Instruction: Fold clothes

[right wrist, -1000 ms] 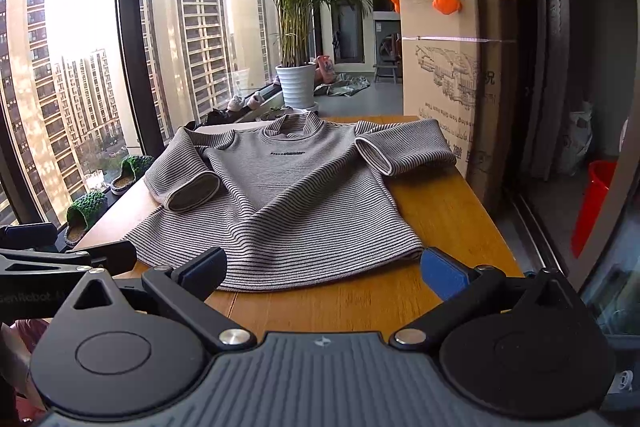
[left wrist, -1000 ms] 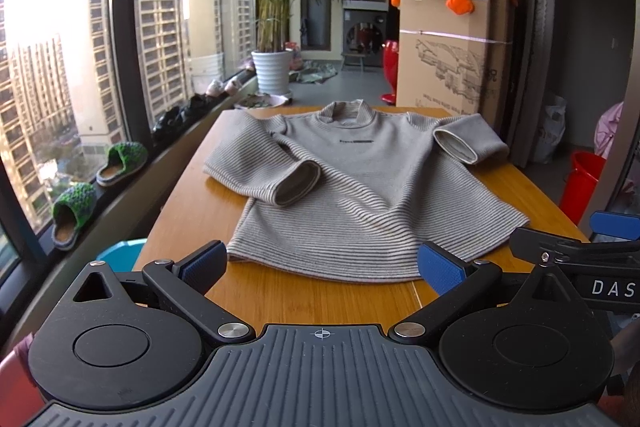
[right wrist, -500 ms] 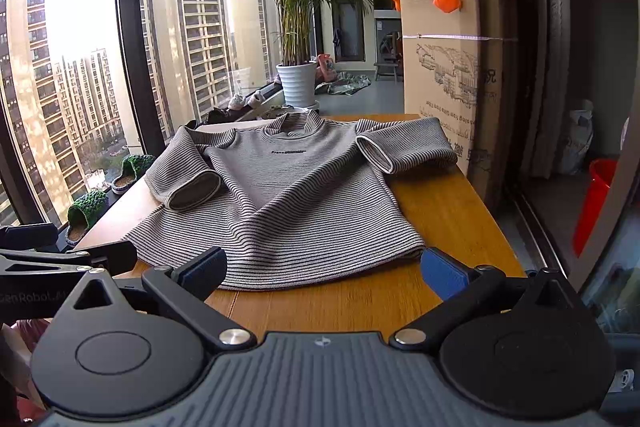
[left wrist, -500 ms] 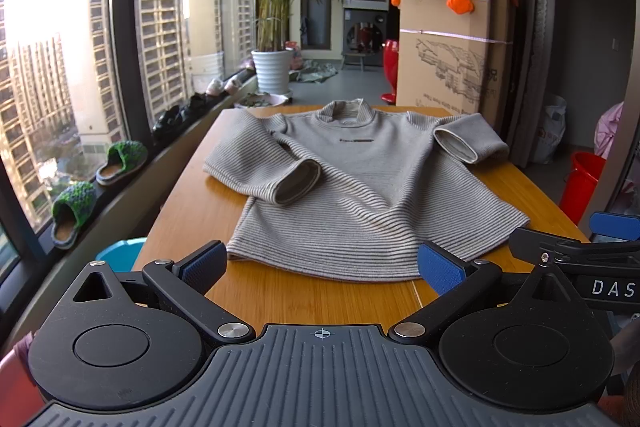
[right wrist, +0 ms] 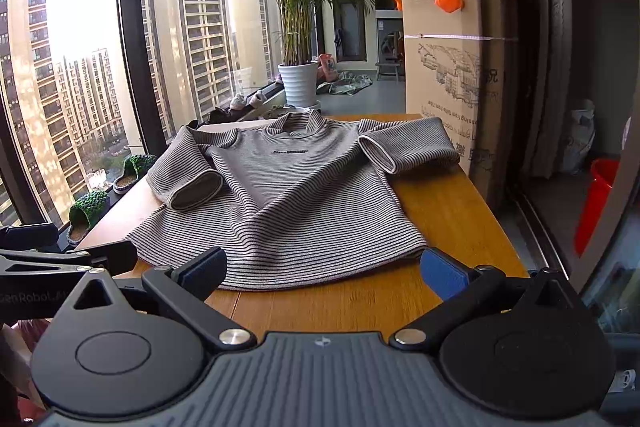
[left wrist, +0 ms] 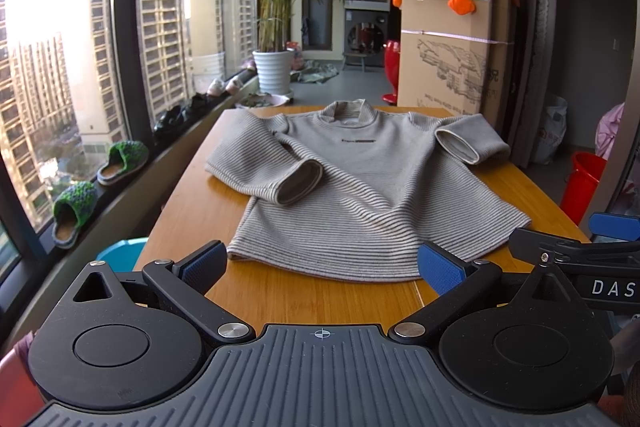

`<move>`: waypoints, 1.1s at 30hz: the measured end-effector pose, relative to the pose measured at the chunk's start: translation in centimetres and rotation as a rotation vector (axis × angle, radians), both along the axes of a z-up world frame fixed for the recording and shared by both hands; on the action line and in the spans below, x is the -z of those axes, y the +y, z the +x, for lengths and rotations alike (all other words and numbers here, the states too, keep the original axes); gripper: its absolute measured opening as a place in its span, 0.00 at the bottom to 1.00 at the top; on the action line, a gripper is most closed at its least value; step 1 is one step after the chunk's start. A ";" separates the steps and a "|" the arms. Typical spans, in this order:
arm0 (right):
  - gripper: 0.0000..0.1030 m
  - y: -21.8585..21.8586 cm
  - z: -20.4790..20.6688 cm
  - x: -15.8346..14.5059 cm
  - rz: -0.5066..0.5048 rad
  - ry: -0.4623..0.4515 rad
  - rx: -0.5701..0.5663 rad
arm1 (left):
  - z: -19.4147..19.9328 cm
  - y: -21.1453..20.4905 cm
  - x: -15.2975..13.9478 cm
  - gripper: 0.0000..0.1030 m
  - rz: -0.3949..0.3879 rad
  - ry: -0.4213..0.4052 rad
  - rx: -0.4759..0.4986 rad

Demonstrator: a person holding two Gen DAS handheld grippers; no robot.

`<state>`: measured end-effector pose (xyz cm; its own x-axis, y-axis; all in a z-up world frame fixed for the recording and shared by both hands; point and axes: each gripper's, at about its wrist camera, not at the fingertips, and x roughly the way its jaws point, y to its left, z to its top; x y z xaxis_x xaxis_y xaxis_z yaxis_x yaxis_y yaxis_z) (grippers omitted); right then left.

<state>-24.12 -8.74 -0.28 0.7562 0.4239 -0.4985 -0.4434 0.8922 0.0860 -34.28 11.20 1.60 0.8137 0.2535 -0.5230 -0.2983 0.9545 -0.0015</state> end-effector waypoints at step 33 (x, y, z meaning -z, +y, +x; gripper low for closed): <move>1.00 2.2 17.2 3.7 0.108 0.140 -0.071 | 16.4 5.4 4.0 1.00 -0.076 0.096 0.096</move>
<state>-6.97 -6.52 -3.97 0.6492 0.5303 -0.5453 -0.4818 0.8414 0.2447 -17.90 16.63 -2.41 0.7773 0.1343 -0.6146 -0.2084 0.9768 -0.0501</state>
